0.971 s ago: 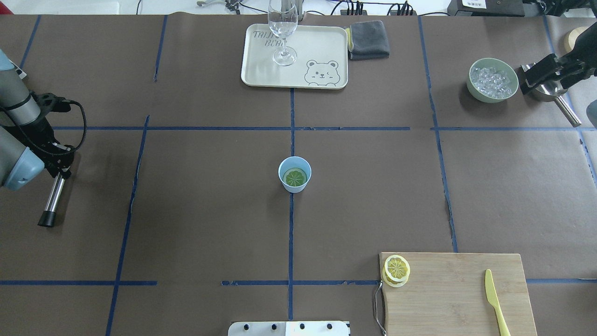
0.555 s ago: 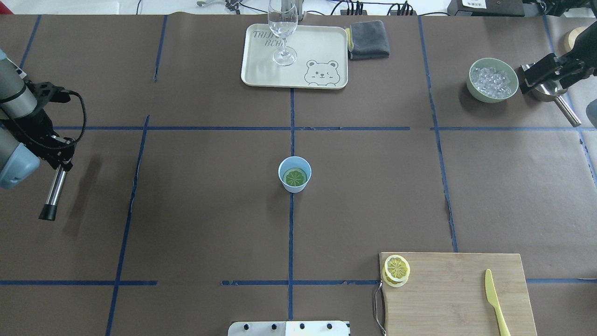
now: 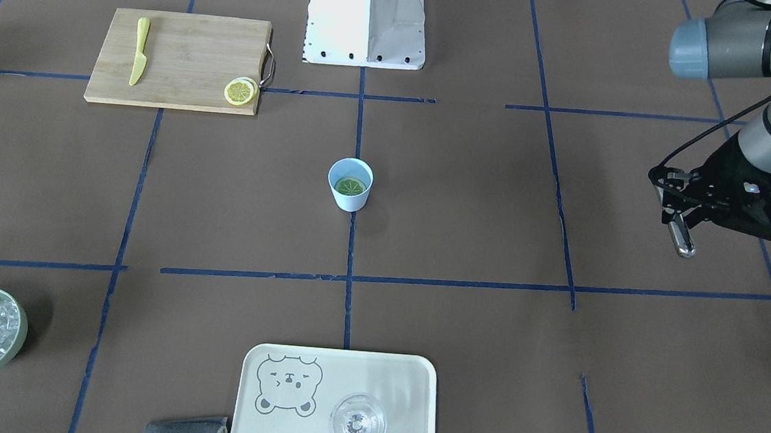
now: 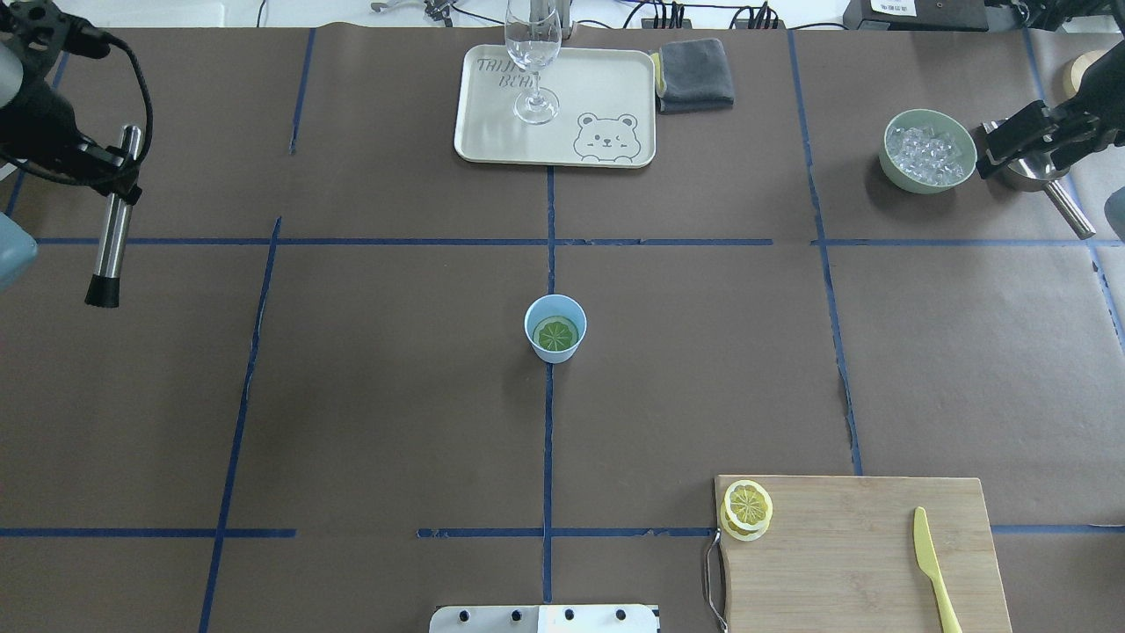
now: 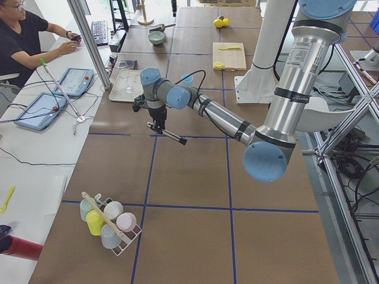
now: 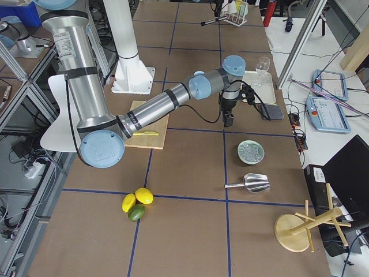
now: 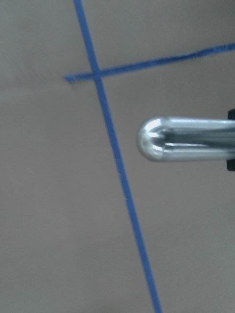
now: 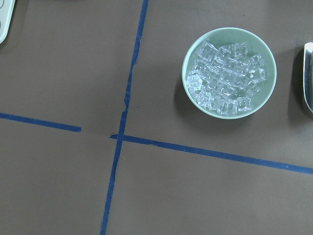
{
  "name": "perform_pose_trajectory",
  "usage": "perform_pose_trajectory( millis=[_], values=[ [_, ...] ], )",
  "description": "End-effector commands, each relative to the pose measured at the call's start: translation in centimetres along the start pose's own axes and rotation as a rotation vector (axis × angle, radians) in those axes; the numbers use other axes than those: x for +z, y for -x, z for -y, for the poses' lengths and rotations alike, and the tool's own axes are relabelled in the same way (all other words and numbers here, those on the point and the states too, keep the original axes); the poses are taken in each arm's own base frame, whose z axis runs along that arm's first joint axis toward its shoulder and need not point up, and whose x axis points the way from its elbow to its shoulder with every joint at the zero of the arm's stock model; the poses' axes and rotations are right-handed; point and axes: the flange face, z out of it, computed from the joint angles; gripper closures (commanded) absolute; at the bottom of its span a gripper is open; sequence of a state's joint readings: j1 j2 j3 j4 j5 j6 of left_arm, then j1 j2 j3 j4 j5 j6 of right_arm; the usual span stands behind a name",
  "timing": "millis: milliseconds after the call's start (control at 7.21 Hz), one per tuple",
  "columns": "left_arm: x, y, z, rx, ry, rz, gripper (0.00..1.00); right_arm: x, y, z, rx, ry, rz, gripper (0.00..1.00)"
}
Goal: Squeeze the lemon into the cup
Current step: 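Lift the muddler upright with the left gripper and carry it toward the cup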
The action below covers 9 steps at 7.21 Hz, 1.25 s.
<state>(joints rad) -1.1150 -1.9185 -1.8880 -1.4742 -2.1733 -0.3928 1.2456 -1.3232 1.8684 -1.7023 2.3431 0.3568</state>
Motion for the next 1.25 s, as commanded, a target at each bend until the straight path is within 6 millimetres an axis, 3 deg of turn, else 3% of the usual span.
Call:
perform_pose_trajectory(
  millis=[0,139,277,555,832,1109],
  values=[
    [-9.0,-8.6,0.9,0.023,-0.259,-0.016,1.0,-0.4,0.5,-0.2,-0.005,-0.002,0.02,0.0],
    [-10.8,-11.9,0.1,0.065,-0.327,-0.048,1.0,-0.7,0.9,-0.2,-0.012,-0.008,0.022,0.0],
    [-13.7,-14.5,0.5,0.115,-0.397,-0.087,1.0,-0.8,0.9,-0.3,-0.01,-0.008,0.023,0.0],
    [-15.7,-17.6,-0.5,0.173,-0.435,-0.141,1.0,-0.8,0.9,-0.3,-0.007,-0.007,0.025,0.0],
    [-14.0,-21.0,-1.3,0.184,-0.444,-0.207,1.0,-0.7,0.9,-0.3,-0.008,-0.005,0.029,0.0],
    [-12.9,-25.1,-3.3,0.016,-0.597,-0.362,1.0,-0.4,-0.2,-0.8,0.01,0.002,0.021,0.0]
  ],
)
